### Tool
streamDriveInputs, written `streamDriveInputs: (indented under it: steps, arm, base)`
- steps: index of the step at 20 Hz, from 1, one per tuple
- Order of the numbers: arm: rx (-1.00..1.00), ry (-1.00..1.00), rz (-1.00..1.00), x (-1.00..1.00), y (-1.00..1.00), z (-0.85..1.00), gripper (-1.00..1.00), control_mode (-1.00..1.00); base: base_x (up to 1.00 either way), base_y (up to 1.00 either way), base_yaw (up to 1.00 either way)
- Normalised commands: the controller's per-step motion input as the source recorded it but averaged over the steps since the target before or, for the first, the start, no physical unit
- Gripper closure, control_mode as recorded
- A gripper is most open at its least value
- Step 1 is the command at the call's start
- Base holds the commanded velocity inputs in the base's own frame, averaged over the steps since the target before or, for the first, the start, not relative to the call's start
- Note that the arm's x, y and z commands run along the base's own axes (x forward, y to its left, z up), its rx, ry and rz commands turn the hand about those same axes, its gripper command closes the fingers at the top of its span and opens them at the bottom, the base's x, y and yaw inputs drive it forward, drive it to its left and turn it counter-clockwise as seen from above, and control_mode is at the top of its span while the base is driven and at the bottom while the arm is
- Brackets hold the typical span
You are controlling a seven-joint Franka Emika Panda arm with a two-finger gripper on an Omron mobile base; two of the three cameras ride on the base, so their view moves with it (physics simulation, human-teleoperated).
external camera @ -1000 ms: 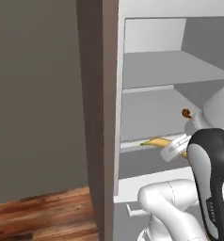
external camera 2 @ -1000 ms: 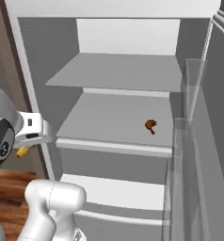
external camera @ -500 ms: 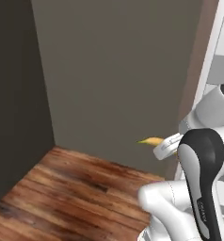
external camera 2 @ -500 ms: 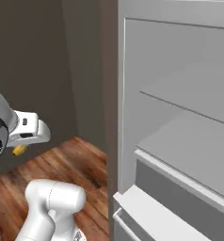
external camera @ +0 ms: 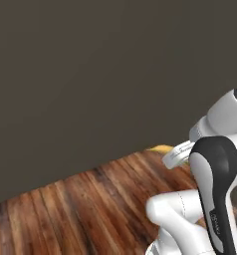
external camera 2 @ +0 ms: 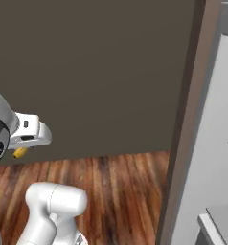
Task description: Open the fridge, remove the banana, broccoli, and chicken drumstick, and place them on any counter.
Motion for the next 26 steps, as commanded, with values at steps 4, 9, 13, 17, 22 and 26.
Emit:
streamDriveInputs:
  steps: [4,9,13,17,22,26]
  arm:
    - [0.00,0.00,0.00,0.00,0.00,0.00,1.00,1.00]
    - [0.00,0.00,0.00,0.00,0.00,0.00,1.00,1.00]
    - [0.00,0.00,0.00,0.00,0.00,0.00,1.00,1.00]
    - [0.00,0.00,0.00,0.00,0.00,0.00,1.00,1.00]
    - [0.00,0.00,0.00,0.00,0.00,0.00,1.00,1.00]
    - [0.00,0.00,0.00,0.00,0.00,0.00,1.00,1.00]
  base:
    - [-0.04,0.00,1.00]
    - [-0.05,0.00,1.00]
    - [-0.06,0.00,1.00]
    - [-0.07,0.00,1.00]
    - [-0.07,0.01,1.00]
    - [-0.05,0.10,1.00]
